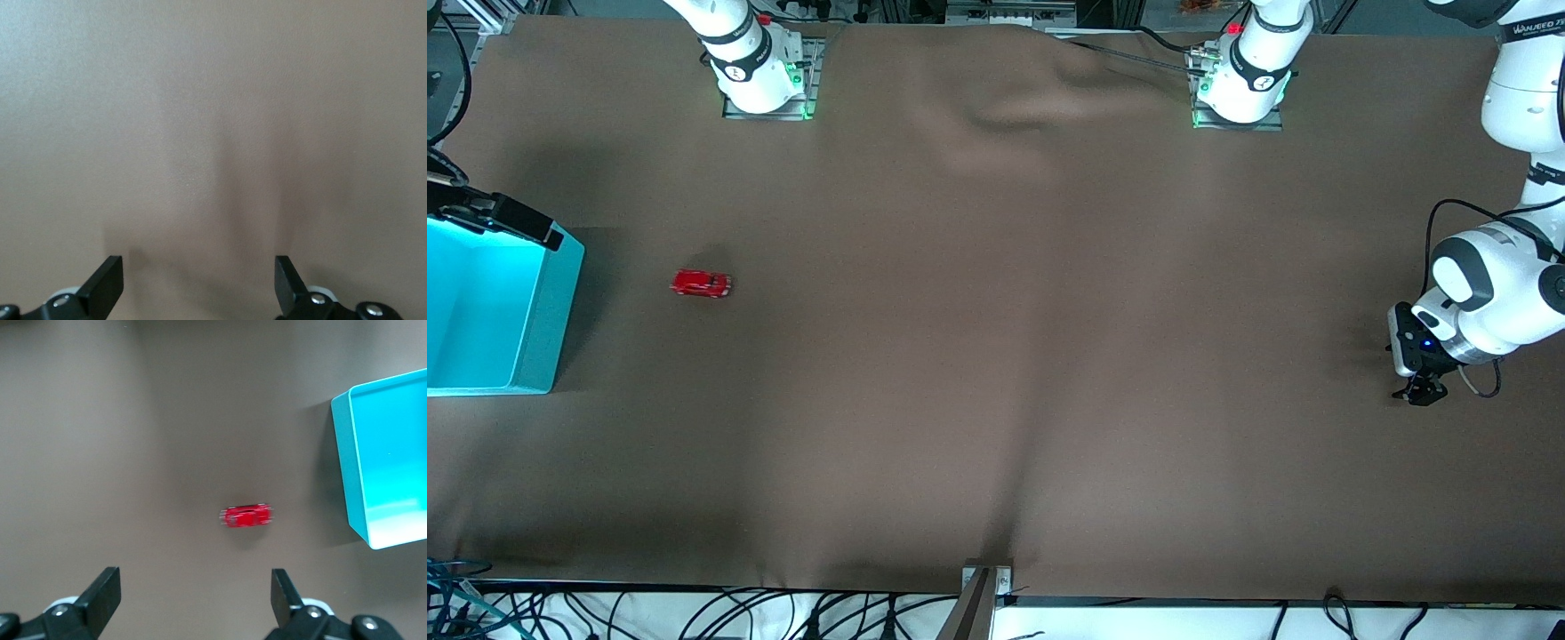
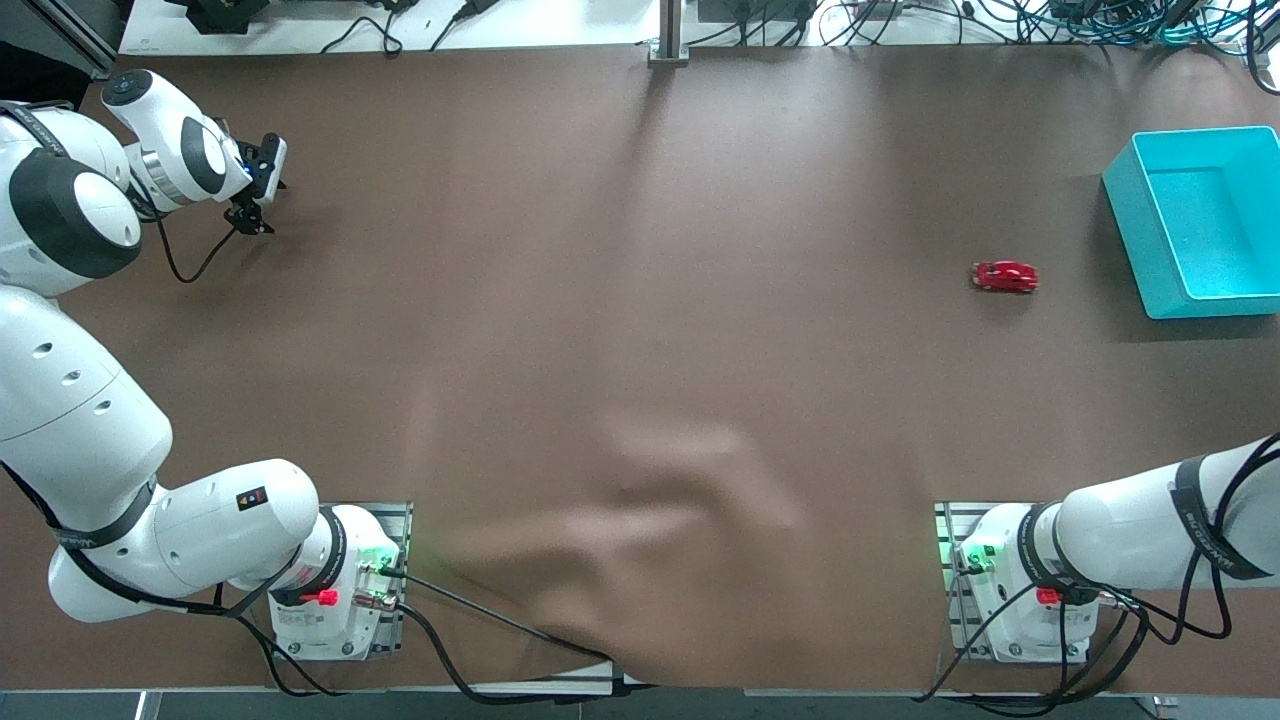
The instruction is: Wind red beetle toy and store in blue box
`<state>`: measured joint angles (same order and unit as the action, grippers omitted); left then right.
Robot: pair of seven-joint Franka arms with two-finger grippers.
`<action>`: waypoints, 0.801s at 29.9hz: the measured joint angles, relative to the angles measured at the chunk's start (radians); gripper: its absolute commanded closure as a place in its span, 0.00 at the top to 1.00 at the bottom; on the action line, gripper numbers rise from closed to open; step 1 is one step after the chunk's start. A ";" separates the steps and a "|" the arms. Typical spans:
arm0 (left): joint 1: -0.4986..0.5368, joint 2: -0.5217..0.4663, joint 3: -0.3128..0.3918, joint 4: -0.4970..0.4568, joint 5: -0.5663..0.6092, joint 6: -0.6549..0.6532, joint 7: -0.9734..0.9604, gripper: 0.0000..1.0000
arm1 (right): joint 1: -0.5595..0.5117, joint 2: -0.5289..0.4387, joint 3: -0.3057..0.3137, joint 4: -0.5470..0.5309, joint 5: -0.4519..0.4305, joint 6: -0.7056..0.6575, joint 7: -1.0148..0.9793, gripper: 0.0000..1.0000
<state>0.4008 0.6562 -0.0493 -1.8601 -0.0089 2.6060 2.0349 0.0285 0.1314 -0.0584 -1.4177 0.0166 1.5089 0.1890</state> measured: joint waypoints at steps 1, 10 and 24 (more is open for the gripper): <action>0.000 0.000 0.000 0.000 0.000 0.000 0.000 1.00 | 0.000 0.000 0.001 0.000 0.000 0.000 0.000 1.00; 0.000 0.000 0.000 0.000 0.000 0.000 0.000 1.00 | 0.001 0.000 0.004 0.000 0.000 0.000 0.000 1.00; 0.000 -0.037 -0.001 0.003 0.000 0.002 0.000 1.00 | -0.008 0.017 -0.001 0.000 0.000 0.002 -0.011 1.00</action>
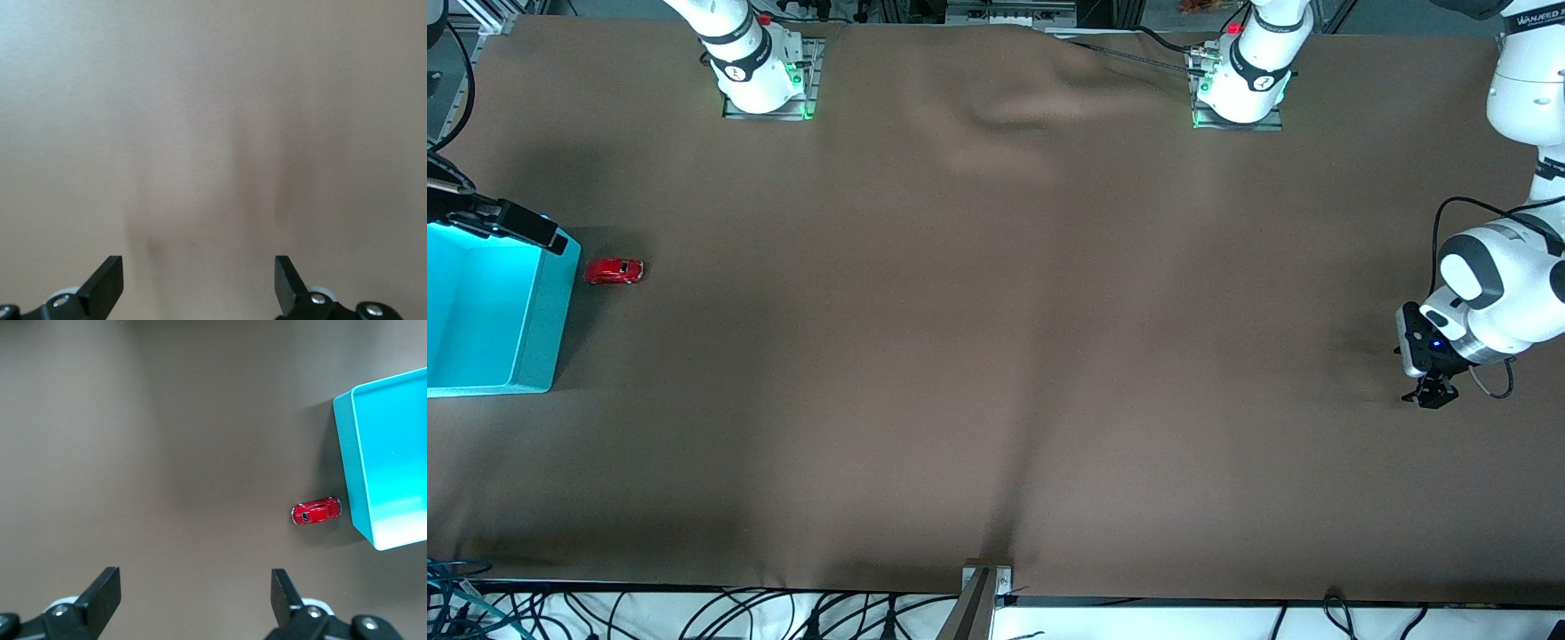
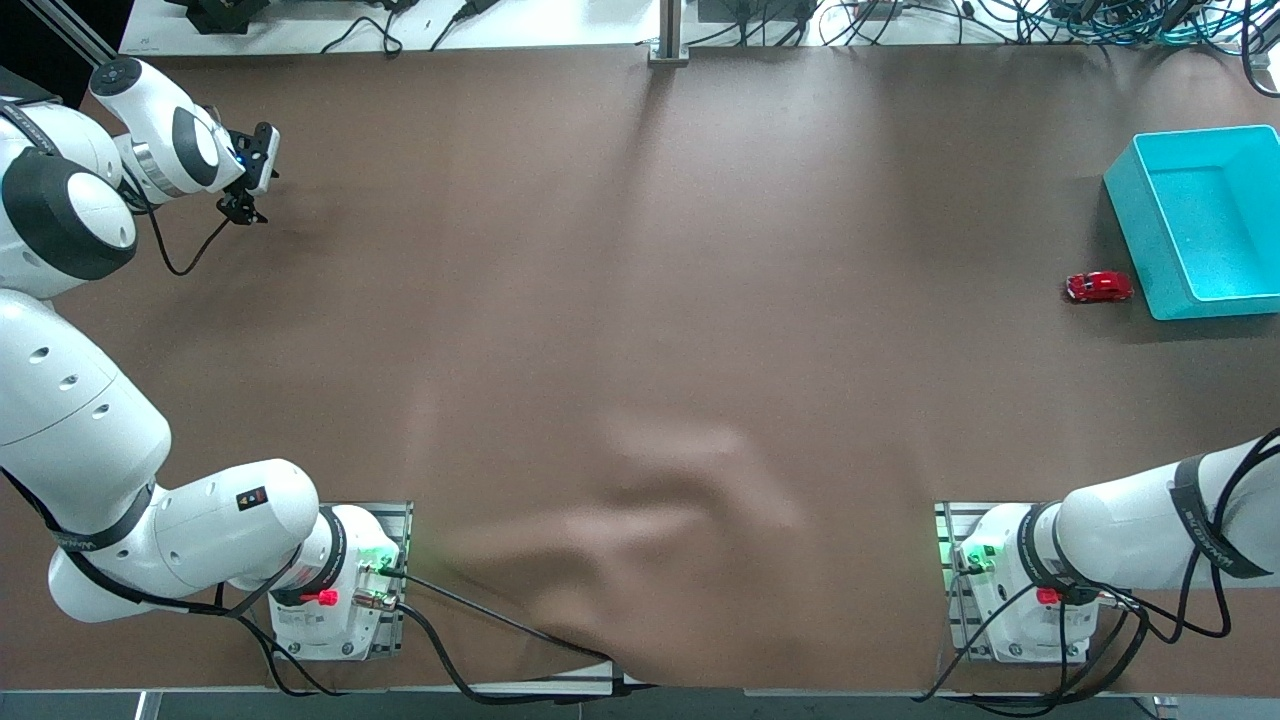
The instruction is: Wind red beetle toy and store in blue box
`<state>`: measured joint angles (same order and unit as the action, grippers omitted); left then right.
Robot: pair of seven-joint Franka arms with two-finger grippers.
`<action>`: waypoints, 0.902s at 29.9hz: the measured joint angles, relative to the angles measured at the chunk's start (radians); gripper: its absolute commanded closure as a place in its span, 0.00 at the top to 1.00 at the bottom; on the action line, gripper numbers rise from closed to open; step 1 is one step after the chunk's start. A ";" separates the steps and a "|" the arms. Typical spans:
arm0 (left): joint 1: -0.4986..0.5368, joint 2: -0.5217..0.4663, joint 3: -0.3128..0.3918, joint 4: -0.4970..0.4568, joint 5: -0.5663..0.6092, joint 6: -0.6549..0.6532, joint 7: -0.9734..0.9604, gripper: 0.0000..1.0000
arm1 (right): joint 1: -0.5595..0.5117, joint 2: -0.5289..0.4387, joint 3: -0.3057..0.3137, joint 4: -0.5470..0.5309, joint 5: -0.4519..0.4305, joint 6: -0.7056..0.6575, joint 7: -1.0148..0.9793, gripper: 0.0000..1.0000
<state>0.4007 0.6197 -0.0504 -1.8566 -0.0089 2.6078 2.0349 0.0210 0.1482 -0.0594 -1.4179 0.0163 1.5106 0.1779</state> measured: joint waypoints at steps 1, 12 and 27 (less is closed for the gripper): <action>0.000 -0.008 -0.001 0.000 0.000 0.000 0.000 1.00 | -0.005 0.003 -0.001 0.000 0.000 0.000 -0.011 1.00; -0.014 -0.102 -0.006 0.002 0.000 -0.098 -0.107 1.00 | -0.084 0.056 -0.009 -0.020 -0.008 -0.005 -0.240 1.00; -0.078 -0.262 -0.009 0.003 0.000 -0.311 -0.510 1.00 | -0.167 0.090 -0.040 -0.172 -0.088 0.092 -0.797 1.00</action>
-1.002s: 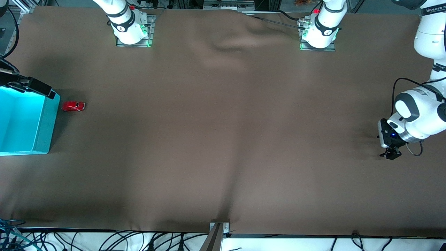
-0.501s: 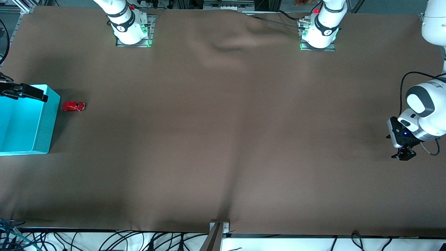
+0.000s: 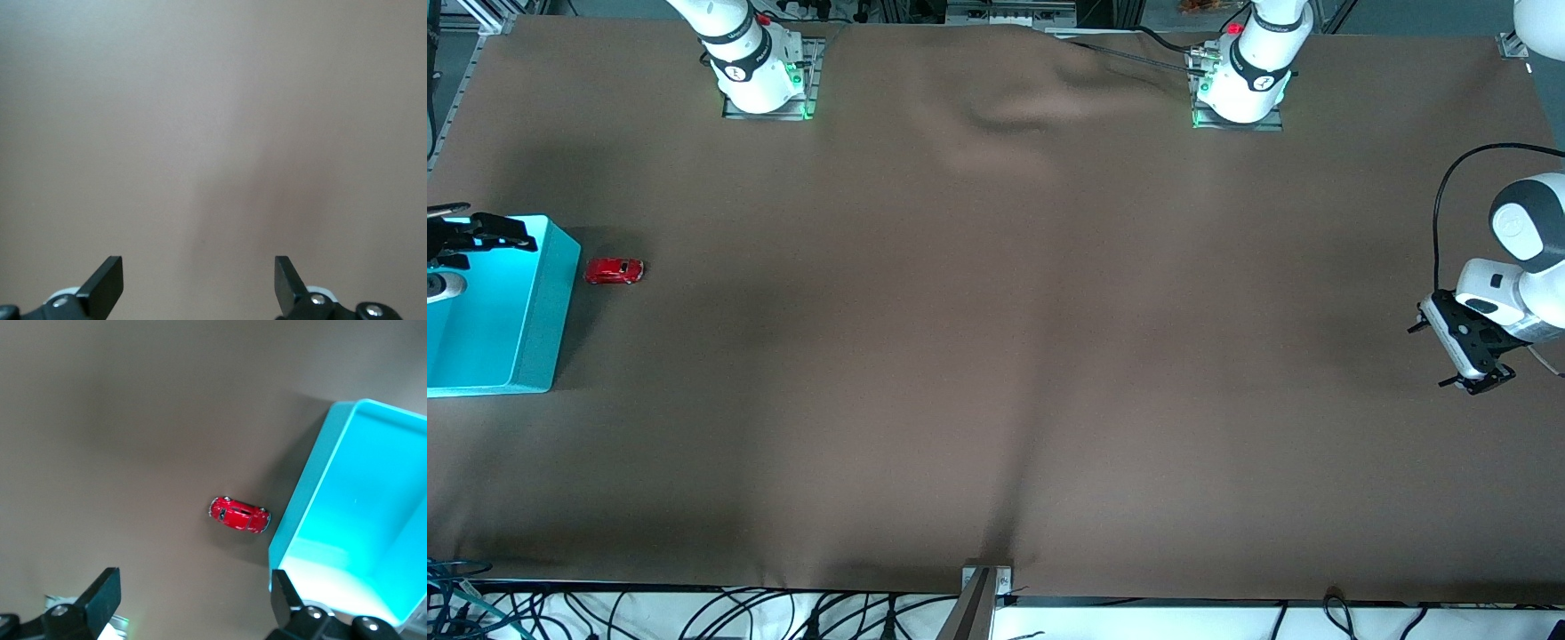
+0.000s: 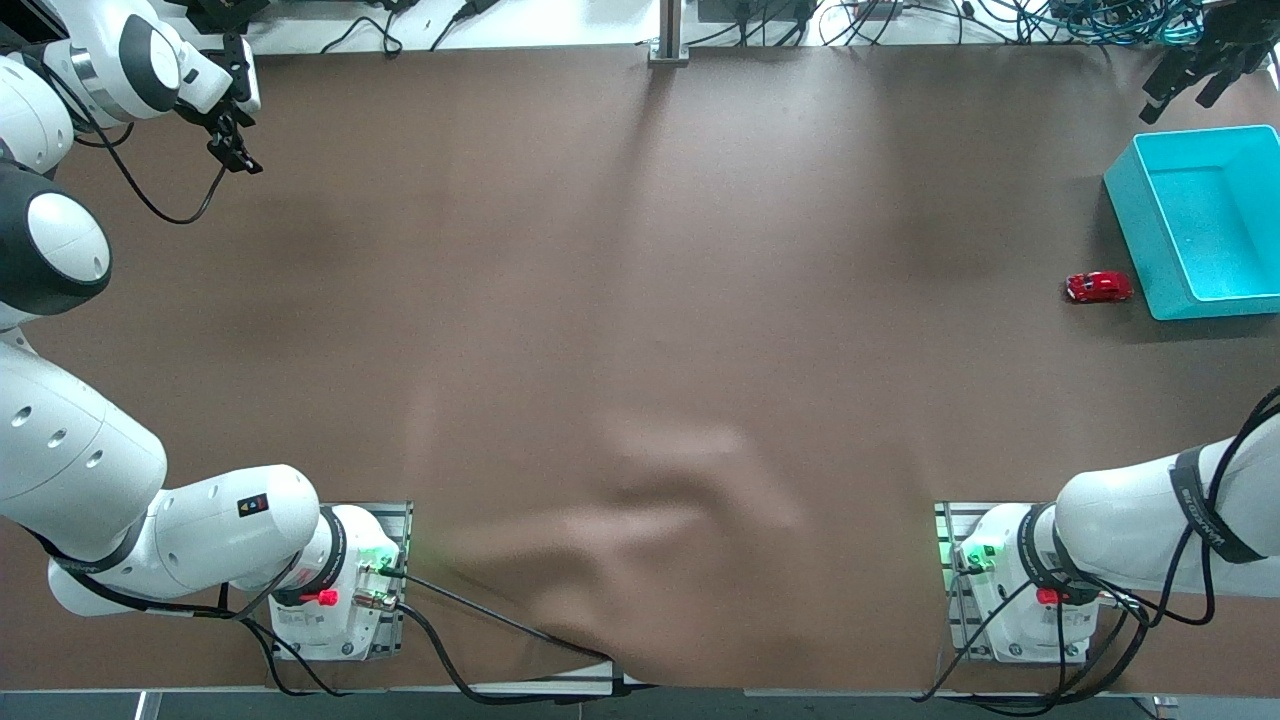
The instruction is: Wind red beetle toy and store in blue box
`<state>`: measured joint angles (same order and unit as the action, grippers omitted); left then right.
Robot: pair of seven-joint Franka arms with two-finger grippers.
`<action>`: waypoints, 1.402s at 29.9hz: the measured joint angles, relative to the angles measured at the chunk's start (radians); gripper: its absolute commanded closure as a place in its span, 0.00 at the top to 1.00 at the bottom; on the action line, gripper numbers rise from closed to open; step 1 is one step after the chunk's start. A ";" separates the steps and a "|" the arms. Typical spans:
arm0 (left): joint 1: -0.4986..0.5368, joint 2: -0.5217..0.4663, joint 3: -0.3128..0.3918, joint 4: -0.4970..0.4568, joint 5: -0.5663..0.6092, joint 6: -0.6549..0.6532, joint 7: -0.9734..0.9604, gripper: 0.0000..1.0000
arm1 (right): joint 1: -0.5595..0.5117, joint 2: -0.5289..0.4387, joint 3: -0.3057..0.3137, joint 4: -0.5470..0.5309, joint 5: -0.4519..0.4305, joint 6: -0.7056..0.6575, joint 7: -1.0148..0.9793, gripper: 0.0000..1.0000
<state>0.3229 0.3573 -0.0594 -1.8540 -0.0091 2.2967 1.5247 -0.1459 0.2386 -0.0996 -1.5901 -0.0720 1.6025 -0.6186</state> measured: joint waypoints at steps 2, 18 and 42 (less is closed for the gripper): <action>-0.007 -0.012 0.000 0.000 0.000 -0.014 -0.052 1.00 | -0.002 0.000 -0.009 -0.024 0.000 0.023 -0.110 1.00; -0.086 -0.130 -0.002 0.001 0.000 -0.196 -0.557 1.00 | -0.006 -0.015 -0.068 -0.308 0.000 0.309 -0.748 1.00; -0.298 -0.382 -0.005 0.007 -0.002 -0.535 -1.342 1.00 | -0.028 -0.050 -0.137 -0.832 0.001 1.049 -1.171 1.00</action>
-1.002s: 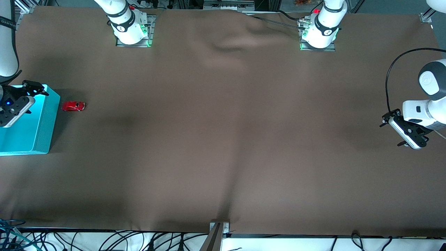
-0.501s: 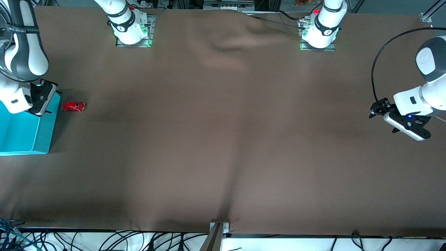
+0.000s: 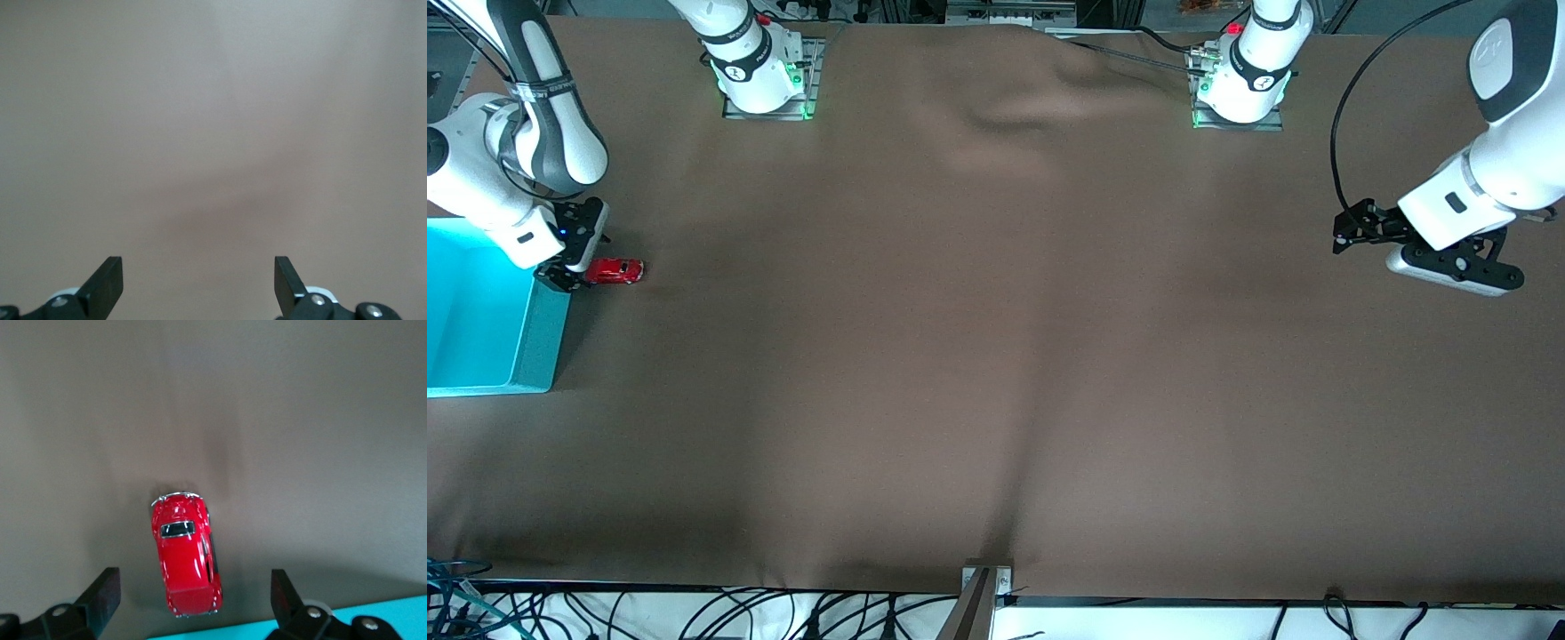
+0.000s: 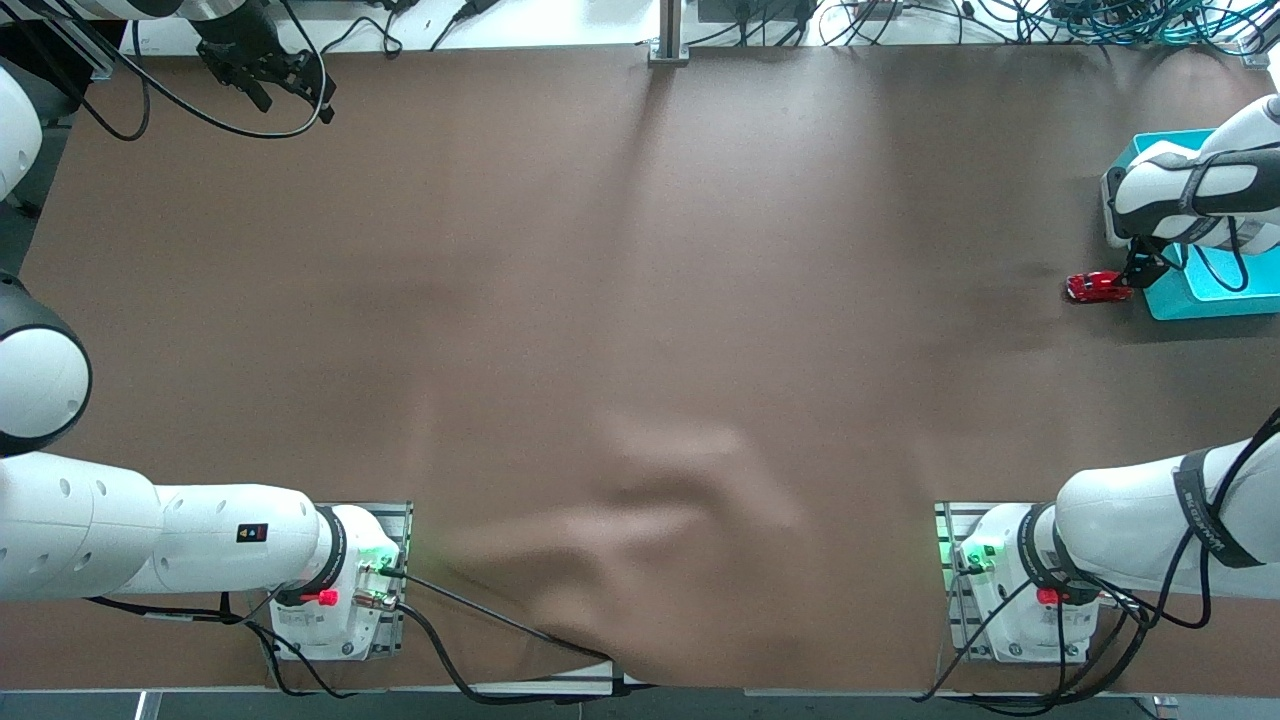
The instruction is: Wind red beetle toy and store in blue box
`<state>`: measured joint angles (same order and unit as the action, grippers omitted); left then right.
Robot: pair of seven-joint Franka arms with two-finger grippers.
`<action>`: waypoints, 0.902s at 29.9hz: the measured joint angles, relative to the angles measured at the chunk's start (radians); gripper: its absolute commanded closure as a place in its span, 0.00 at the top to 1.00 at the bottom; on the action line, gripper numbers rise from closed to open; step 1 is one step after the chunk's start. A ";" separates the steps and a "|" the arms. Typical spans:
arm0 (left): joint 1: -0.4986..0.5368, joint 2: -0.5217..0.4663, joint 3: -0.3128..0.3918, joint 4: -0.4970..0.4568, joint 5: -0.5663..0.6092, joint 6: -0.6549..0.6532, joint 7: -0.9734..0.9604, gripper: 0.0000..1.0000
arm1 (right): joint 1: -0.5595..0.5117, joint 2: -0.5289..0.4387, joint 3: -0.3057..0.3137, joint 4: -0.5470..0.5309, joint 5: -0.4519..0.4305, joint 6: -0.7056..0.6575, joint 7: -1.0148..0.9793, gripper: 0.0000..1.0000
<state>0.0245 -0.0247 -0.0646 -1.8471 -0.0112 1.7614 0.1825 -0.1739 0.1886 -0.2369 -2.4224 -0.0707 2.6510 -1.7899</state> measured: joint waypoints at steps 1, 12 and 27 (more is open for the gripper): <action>-0.006 -0.009 0.000 0.005 -0.003 -0.016 -0.020 1.00 | -0.003 0.009 0.000 -0.009 0.000 0.021 -0.005 1.00; -0.035 -0.033 -0.029 0.135 -0.018 -0.149 -0.177 1.00 | -0.023 0.108 0.000 -0.023 0.000 0.155 -0.023 0.83; -0.033 -0.020 -0.030 0.222 -0.018 -0.193 -0.190 1.00 | -0.027 0.124 0.005 -0.020 0.000 0.168 -0.061 0.38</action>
<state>-0.0086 -0.0447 -0.0942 -1.6251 -0.0295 1.5686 -0.0074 -0.2010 0.3130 -0.2315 -2.4420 -0.0707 2.8194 -1.8510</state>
